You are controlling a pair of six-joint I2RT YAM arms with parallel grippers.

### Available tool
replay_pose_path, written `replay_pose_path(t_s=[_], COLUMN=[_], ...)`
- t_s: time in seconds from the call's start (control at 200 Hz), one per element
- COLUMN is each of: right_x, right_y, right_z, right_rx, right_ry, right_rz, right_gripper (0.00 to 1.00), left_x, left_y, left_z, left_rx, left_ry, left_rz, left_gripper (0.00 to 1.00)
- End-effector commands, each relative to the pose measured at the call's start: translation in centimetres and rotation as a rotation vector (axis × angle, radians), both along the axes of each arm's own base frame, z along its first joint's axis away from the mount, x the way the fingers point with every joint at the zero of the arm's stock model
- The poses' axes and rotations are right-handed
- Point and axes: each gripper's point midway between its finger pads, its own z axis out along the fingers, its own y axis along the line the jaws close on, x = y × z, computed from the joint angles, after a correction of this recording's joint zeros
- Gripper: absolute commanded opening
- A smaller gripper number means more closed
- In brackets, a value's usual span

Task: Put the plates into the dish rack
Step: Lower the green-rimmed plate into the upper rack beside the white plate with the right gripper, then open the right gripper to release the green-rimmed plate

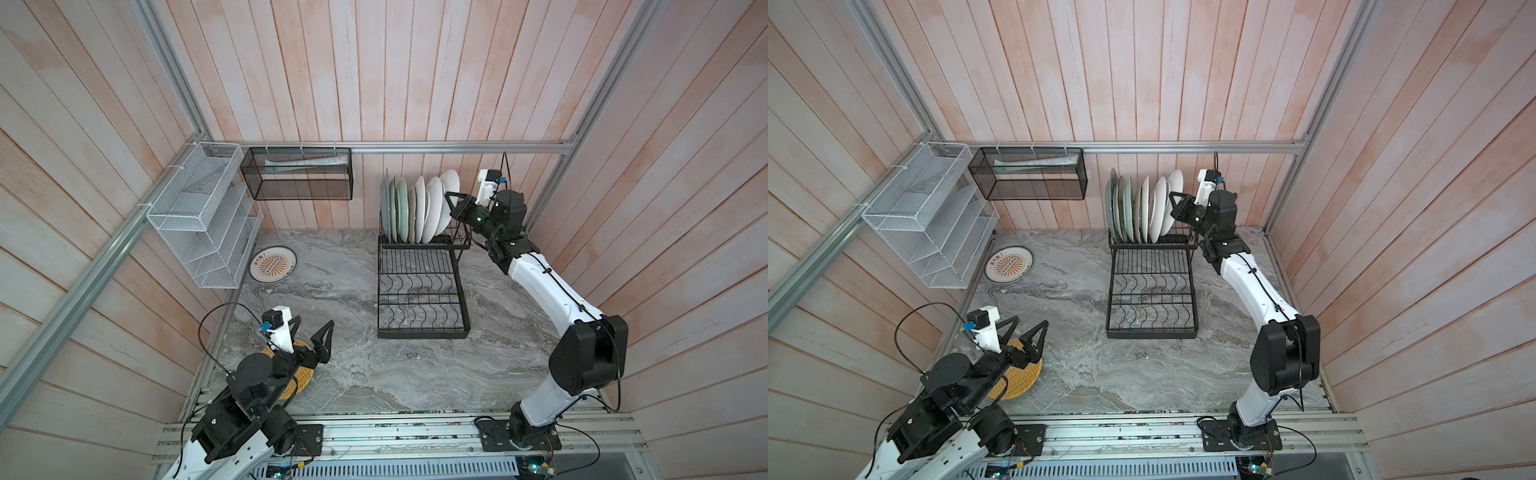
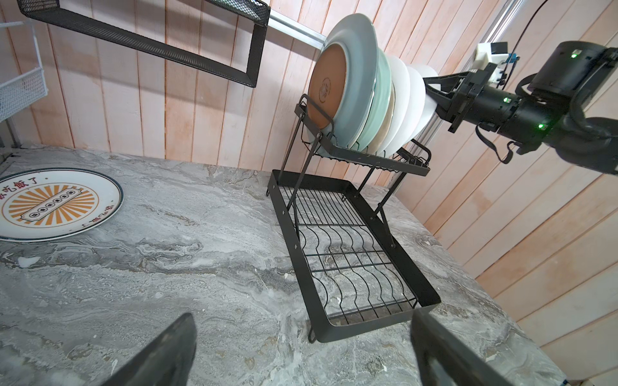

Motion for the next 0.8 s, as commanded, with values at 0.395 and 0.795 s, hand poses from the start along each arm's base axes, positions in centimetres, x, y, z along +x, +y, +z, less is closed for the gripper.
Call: replay_pose_path(t_s=[0.395,0.795], right_x=[-0.5,-2.1], right_y=[0.0,0.8], right_z=[-1.3,0.8], right_rx=[-0.119,-0.114], right_ry=[-0.034,-0.079], right_rz=[-0.085,-0.029], right_gripper=[0.0,0.2], left_x=[-0.2,-0.1], left_y=[0.0,0.0], left_z=[0.3,0.2], left_rx=[-0.008,-0.006], left_ry=[-0.016,-0.014], left_rz=[-0.006,-0.004], left_gripper=[1.0,1.0])
